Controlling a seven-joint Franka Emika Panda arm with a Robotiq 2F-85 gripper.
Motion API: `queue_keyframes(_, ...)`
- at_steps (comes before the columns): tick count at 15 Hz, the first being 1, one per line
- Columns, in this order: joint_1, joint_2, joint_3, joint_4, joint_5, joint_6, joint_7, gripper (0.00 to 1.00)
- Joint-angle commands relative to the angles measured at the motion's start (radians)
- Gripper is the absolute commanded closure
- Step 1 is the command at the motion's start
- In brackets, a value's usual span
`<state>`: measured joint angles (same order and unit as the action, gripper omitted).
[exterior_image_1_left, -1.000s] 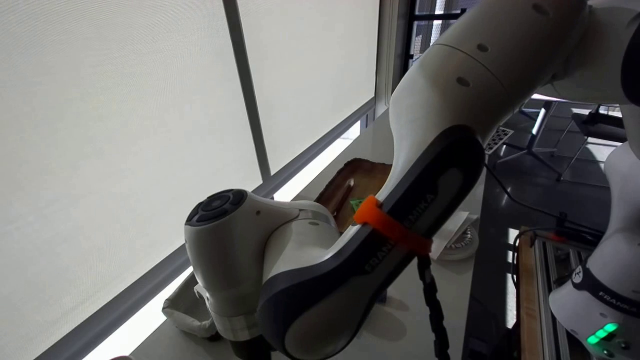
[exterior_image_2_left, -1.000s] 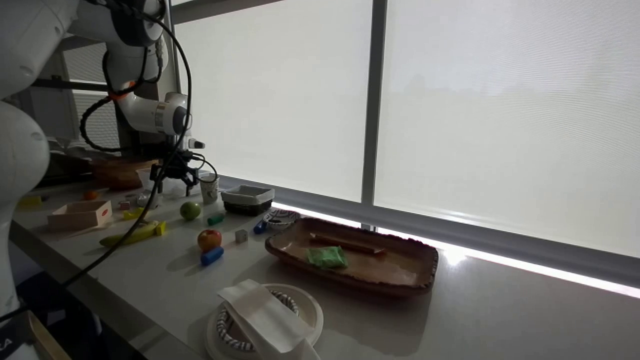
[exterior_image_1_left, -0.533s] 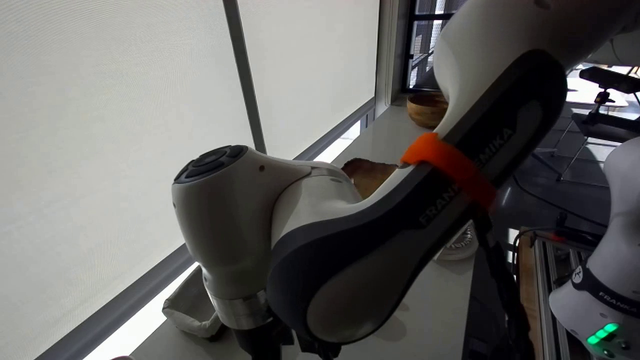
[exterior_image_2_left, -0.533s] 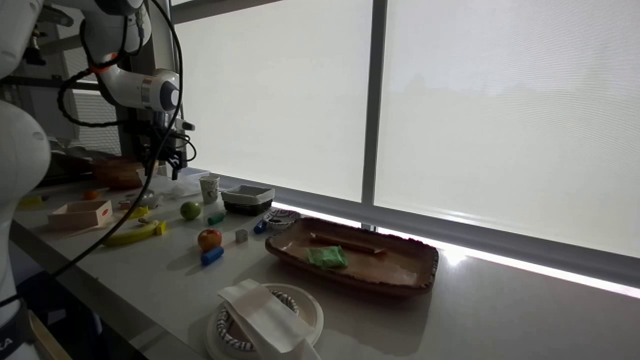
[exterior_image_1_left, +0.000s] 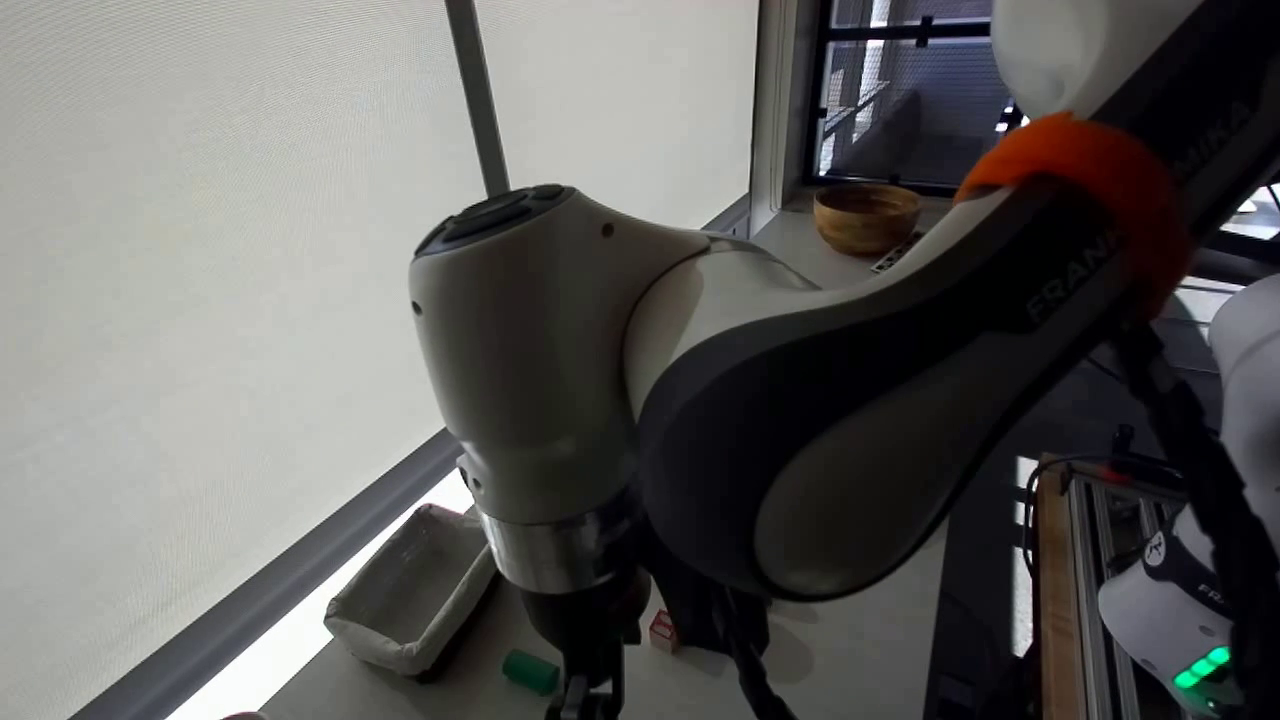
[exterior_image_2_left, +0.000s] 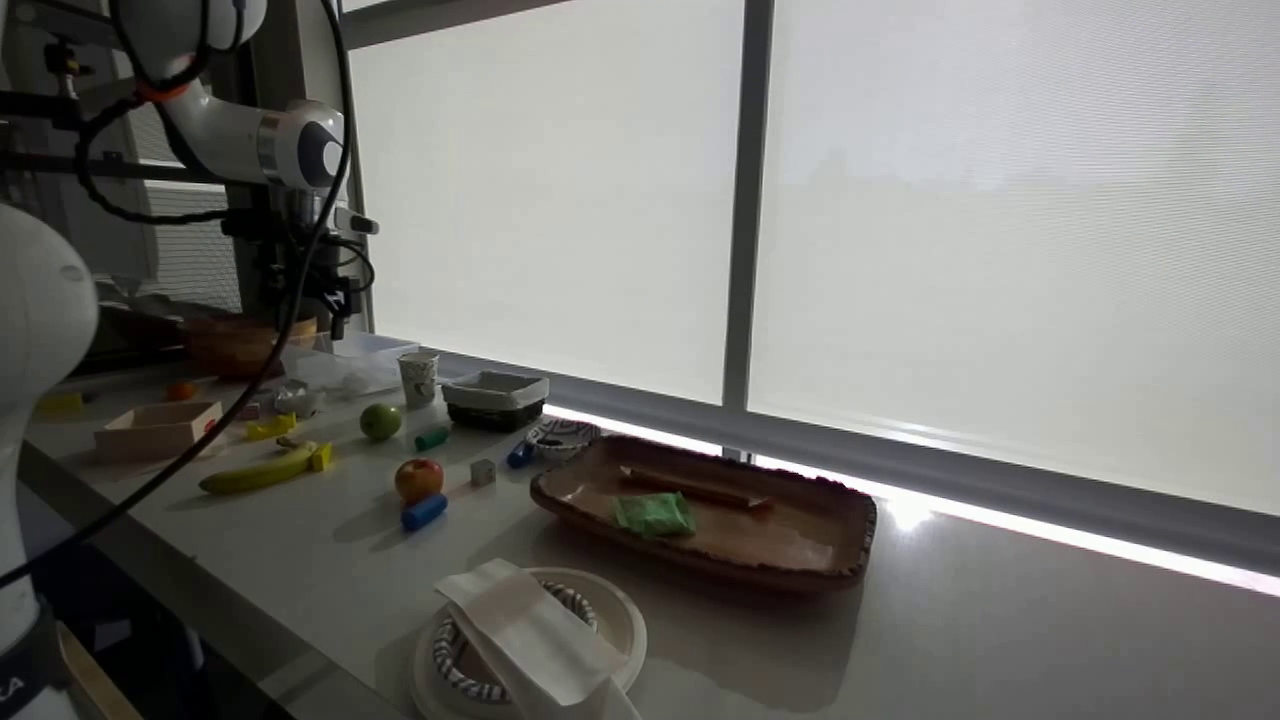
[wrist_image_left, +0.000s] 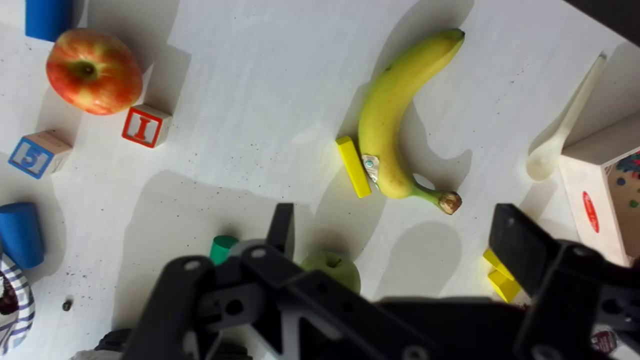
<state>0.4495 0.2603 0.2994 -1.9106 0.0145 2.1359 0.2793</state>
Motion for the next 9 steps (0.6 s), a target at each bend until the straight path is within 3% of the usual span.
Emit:
queue_keyframes(1, -0.021, -0.083, 0.015, -0.085, 0.026, -0.011, -0.007, 0.00)
queue_keyframes(7, -0.026, -0.154, 0.024, -0.142, 0.026, -0.018, 0.021, 0.00)
queue_keyframes(9, -0.025, -0.116, 0.024, -0.102, 0.000, -0.004, 0.015, 0.00)
